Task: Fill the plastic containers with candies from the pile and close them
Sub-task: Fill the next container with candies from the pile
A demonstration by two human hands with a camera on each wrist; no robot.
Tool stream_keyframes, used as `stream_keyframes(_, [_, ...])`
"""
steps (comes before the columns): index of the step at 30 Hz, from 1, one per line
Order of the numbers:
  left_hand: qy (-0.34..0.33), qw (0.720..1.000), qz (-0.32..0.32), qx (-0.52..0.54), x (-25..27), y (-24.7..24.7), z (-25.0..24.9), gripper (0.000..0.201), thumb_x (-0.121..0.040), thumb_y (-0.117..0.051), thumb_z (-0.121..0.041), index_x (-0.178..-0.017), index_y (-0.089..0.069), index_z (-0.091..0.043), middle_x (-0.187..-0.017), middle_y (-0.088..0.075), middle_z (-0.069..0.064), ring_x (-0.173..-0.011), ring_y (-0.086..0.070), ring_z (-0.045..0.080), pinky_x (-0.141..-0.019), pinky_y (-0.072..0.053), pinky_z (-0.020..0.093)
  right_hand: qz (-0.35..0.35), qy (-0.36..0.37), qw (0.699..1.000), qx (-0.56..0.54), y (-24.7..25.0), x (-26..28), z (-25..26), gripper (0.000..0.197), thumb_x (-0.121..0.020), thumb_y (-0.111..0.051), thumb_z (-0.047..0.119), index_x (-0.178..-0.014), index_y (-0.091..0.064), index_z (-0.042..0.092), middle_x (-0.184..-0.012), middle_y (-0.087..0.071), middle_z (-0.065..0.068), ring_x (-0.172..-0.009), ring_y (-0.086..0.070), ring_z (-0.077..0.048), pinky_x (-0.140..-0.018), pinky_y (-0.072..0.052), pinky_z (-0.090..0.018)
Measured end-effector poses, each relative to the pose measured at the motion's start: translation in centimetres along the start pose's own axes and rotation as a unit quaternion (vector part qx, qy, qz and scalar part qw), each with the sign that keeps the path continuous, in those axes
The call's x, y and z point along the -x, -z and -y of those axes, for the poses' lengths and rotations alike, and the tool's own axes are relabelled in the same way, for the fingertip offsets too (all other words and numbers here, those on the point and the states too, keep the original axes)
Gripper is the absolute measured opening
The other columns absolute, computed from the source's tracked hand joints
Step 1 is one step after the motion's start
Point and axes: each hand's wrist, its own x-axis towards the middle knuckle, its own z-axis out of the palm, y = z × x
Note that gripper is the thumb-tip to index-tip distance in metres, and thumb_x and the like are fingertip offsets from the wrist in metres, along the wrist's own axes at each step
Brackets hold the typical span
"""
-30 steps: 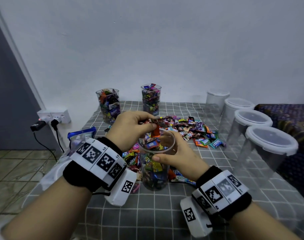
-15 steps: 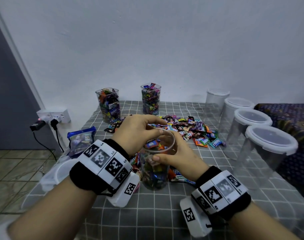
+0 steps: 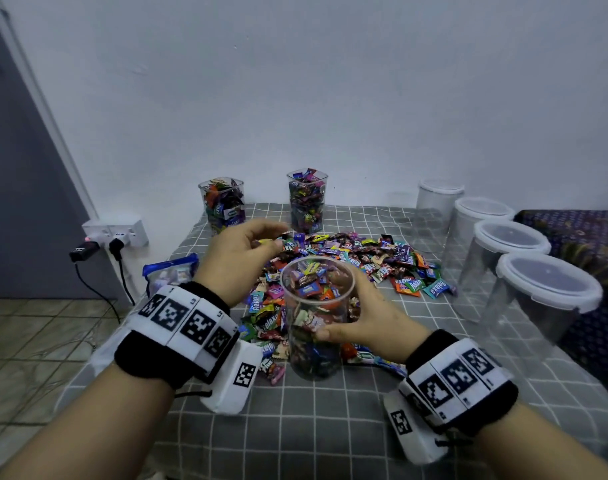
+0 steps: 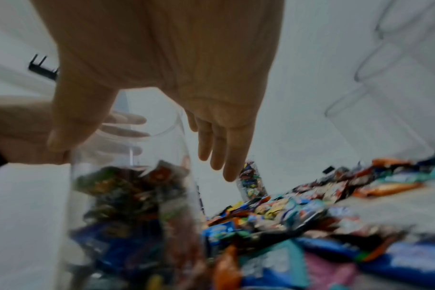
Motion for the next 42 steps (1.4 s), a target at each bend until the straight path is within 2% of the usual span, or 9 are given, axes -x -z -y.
stream_keyframes(5, [0.103, 0.959, 0.117, -0.236, 0.6, 0.4, 2.5, 0.034, -0.086, -0.063, -0.024, -0.118, -0.057, -0.033, -0.122, -0.061, -0.003, -0.104, -0.059, 0.017, -0.089, -0.048, 0.033, 0.064, -0.078, 0.969, 0.223, 2.0, 0.3, -1.4, 0.112, -0.052, -0.077, 0.055, -0.146, -0.024, 0.024, -0.146, -0.036, 0.004, -0.133, -0.034, -0.011, -0.112, -0.03, -0.037])
stream_keyframes(9, [0.167, 0.885, 0.267, -0.342, 1.2, -0.5, 4.0, 0.08, -0.076, -0.073, -0.036, -0.143, -0.03, -0.03, -0.144, -0.043, 0.004, -0.124, -0.046, 0.022, -0.098, -0.041, 0.031, 0.141, -0.203, 0.888, 0.389, 3.5, 0.7, -2.3, 0.116, -0.067, -0.077, 0.048, -0.15, 0.001, 0.023, -0.157, -0.013, -0.002, -0.138, -0.028, -0.022, -0.11, -0.032, -0.039])
stream_keyframes(11, [0.192, 0.852, 0.32, -0.366, 1.5, -1.1, 4.9, 0.101, -0.071, -0.077, -0.041, -0.149, -0.014, -0.031, -0.149, -0.035, 0.005, -0.13, -0.041, 0.024, -0.103, -0.039, 0.034, 0.168, -0.246, 0.86, 0.414, 3.8, 0.8, -2.5, 0.12, -0.067, -0.077, 0.051, -0.15, 0.004, 0.025, -0.156, -0.015, -0.002, -0.136, -0.033, -0.025, -0.108, -0.035, -0.039])
stream_keyframes(16, [0.214, 0.788, 0.369, -0.444, 1.6, -2.6, 6.1, 0.118, -0.068, -0.076, -0.051, -0.149, 0.008, -0.033, -0.149, -0.032, 0.011, -0.127, -0.044, 0.028, -0.097, -0.043, 0.035, 0.195, -0.273, 0.842, 0.424, 3.6, 0.7, -2.9, 0.121, -0.065, -0.076, 0.055, -0.15, 0.006, 0.028, -0.157, -0.017, 0.0, -0.134, -0.036, -0.024, -0.107, -0.037, -0.039])
stream_keyframes(20, [0.218, 0.799, 0.361, -0.428, 1.3, -3.3, 6.3, 0.113, -0.068, -0.079, -0.044, -0.149, -0.002, -0.033, -0.143, -0.042, 0.008, -0.124, -0.047, 0.027, -0.098, -0.044, 0.035, 0.178, -0.268, 0.842, 0.433, 3.1, 0.1, -3.0, 0.117, -0.067, -0.074, 0.057, -0.15, 0.005, 0.03, -0.155, -0.023, -0.002, -0.134, -0.037, -0.024, -0.106, -0.038, -0.039])
stream_keyframes(24, [0.216, 0.821, 0.339, -0.405, 0.7, -3.5, 6.4, 0.094, -0.071, -0.079, -0.031, -0.146, -0.021, -0.033, -0.133, -0.053, 0.009, -0.107, -0.062, 0.03, -0.087, -0.053, 0.038, 0.174, -0.255, 0.845, 0.437, 2.6, -0.4, -3.2, 0.116, -0.068, -0.073, 0.057, -0.149, 0.005, 0.033, -0.152, -0.029, -0.004, -0.13, -0.041, -0.026, -0.103, -0.041, -0.041])
stream_keyframes(28, [0.195, 0.833, 0.321, -0.406, 0.4, -3.7, 6.1, 0.069, -0.08, -0.071, -0.022, -0.138, -0.037, -0.035, -0.129, -0.057, 0.005, -0.104, -0.063, 0.029, -0.086, -0.054, 0.037, 0.185, -0.241, 0.838, 0.454, 2.1, -0.9, -3.2, 0.106, -0.071, -0.07, 0.057, -0.148, 0.001, 0.04, -0.154, -0.021, -0.004, -0.134, -0.036, -0.028, -0.103, -0.04, -0.042])
stream_keyframes(35, [0.126, 0.838, 0.288, -0.446, 0.2, -3.6, 6.0, 0.03, -0.086, -0.061, -0.037, -0.116, -0.06, -0.04, -0.117, -0.062, -0.001, -0.107, -0.058, 0.021, -0.089, -0.05, 0.032, 0.182, -0.21, 0.834, 0.476, 1.5, -1.0, -3.1, 0.079, -0.081, -0.063, 0.052, -0.147, -0.021, 0.037, -0.136, -0.042, -0.007, -0.123, -0.046, -0.027, -0.097, -0.045, -0.037])
stream_keyframes(42, [0.117, 0.86, 0.218, -0.446, 0.4, -3.7, 5.5, 0.018, -0.091, -0.055, -0.033, -0.104, -0.068, -0.033, -0.109, -0.065, 0.002, -0.1, -0.059, 0.021, -0.077, -0.046, 0.029, 0.154, -0.162, 0.843, 0.49, 1.2, -0.6, -2.2, 0.037, -0.092, -0.052, 0.034, -0.128, -0.052, 0.025, -0.121, -0.055, -0.006, -0.111, -0.053, -0.024, -0.092, -0.047, -0.035])
